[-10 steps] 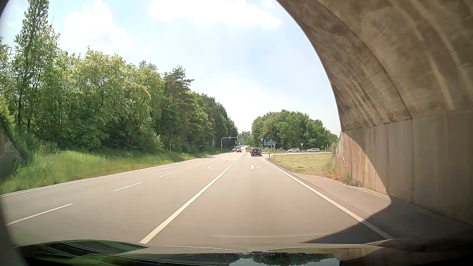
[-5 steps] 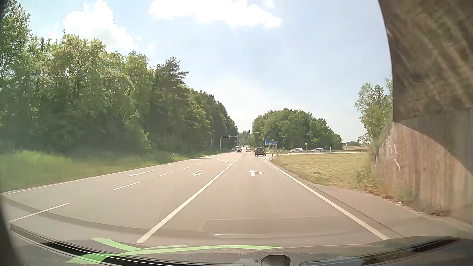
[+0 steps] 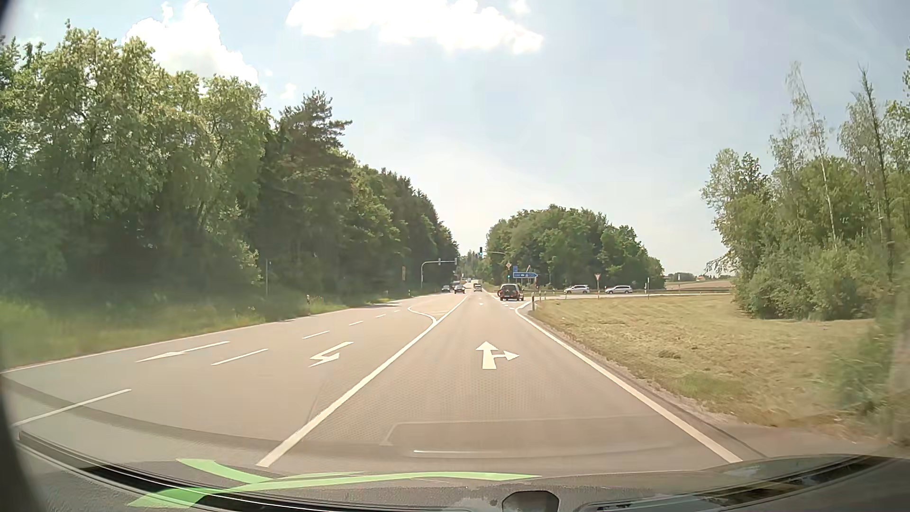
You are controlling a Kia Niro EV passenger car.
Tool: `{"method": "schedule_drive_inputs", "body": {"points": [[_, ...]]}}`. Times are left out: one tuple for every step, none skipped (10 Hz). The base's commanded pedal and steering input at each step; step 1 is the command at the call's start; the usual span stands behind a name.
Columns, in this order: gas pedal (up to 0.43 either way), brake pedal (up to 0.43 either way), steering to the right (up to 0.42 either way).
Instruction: Follow the waypoints while adhering to traffic rules and regulations
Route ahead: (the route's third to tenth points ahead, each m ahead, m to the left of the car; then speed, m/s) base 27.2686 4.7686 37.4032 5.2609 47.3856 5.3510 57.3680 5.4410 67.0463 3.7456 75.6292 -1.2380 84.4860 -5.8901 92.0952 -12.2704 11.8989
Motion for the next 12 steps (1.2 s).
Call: {"method": "schedule_drive_inputs", "body": {"points": [[0.138, 0.000, -0.004], [0.150, 0.000, -0.004], [0.150, 0.000, -0.004], [0.150, 0.000, -0.003], [0.138, 0.000, -0.004], [0.138, 0.000, -0.004], [0.138, 0.000, -0.004], [0.138, 0.000, -0.003], [0.138, 0.000, -0.003], [0.130, 0.000, -0.003], [0.118, 0.000, -0.004], [0.110, 0.000, -0.003]]}}
